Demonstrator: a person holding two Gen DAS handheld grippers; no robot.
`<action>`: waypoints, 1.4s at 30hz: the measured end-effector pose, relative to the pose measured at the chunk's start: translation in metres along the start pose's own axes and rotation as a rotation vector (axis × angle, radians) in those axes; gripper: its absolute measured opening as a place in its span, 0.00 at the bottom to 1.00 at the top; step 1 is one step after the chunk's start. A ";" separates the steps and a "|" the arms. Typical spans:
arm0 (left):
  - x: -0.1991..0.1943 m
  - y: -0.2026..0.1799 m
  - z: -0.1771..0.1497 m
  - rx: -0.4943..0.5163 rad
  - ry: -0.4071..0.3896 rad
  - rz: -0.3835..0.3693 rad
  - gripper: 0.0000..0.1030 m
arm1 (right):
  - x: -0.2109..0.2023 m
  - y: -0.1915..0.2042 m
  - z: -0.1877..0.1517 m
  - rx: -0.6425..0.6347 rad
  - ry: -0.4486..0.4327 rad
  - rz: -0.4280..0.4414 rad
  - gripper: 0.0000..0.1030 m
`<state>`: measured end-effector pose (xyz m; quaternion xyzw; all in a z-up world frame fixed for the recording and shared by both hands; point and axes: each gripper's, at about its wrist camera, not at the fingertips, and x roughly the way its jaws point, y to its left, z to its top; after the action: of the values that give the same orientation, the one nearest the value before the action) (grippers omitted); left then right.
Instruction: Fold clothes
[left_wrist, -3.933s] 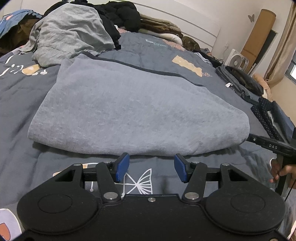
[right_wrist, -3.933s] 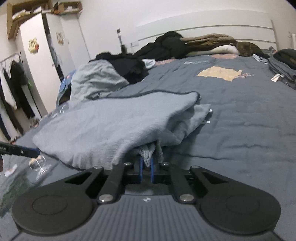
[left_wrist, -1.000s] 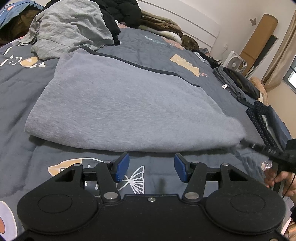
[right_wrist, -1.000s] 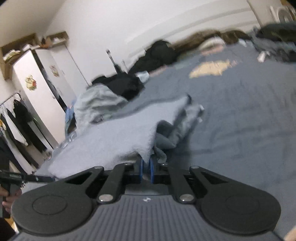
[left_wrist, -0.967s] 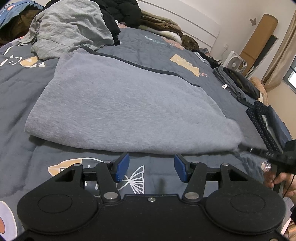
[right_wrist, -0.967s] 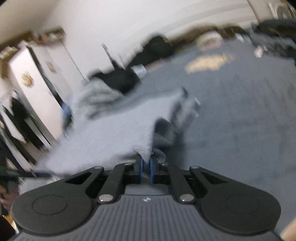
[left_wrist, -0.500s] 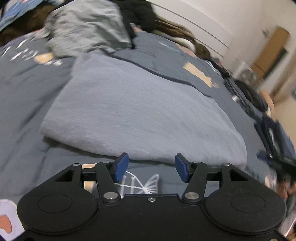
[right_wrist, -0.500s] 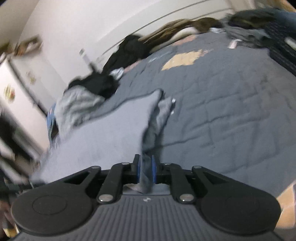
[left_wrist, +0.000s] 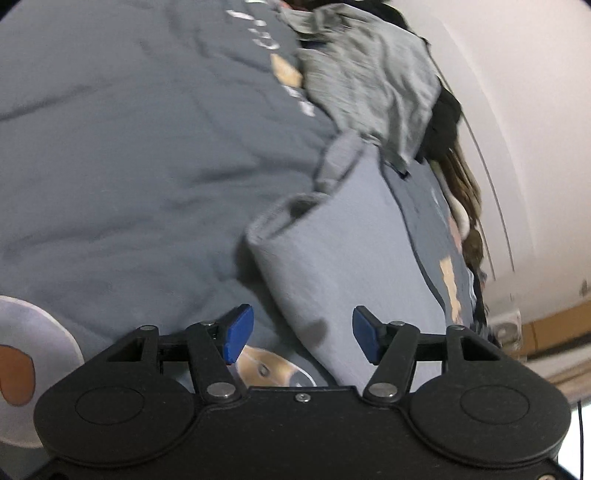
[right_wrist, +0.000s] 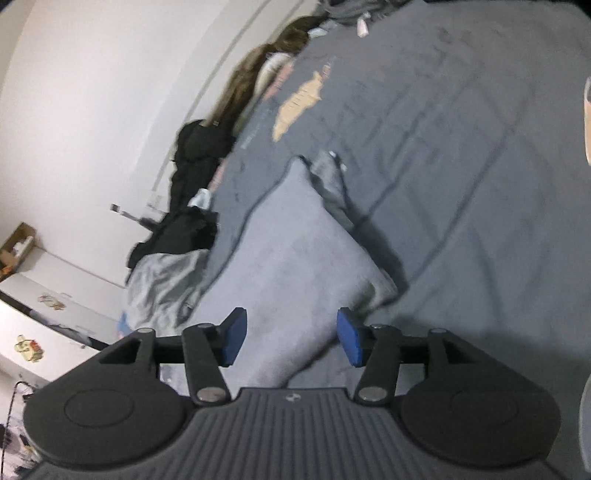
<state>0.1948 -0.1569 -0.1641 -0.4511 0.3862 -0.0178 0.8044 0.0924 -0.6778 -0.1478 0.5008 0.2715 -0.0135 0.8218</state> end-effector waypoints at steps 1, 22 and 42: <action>0.003 0.001 0.001 -0.006 -0.013 -0.001 0.57 | 0.004 -0.001 -0.002 0.003 0.001 -0.011 0.52; 0.033 -0.019 0.022 0.094 -0.080 -0.035 0.05 | 0.038 -0.006 -0.019 0.116 0.019 -0.016 0.56; 0.012 -0.017 0.034 0.046 -0.061 -0.019 0.05 | 0.045 -0.016 -0.030 0.156 -0.132 -0.043 0.68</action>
<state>0.2307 -0.1470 -0.1489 -0.4365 0.3565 -0.0207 0.8258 0.1130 -0.6496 -0.1919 0.5553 0.2256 -0.0852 0.7959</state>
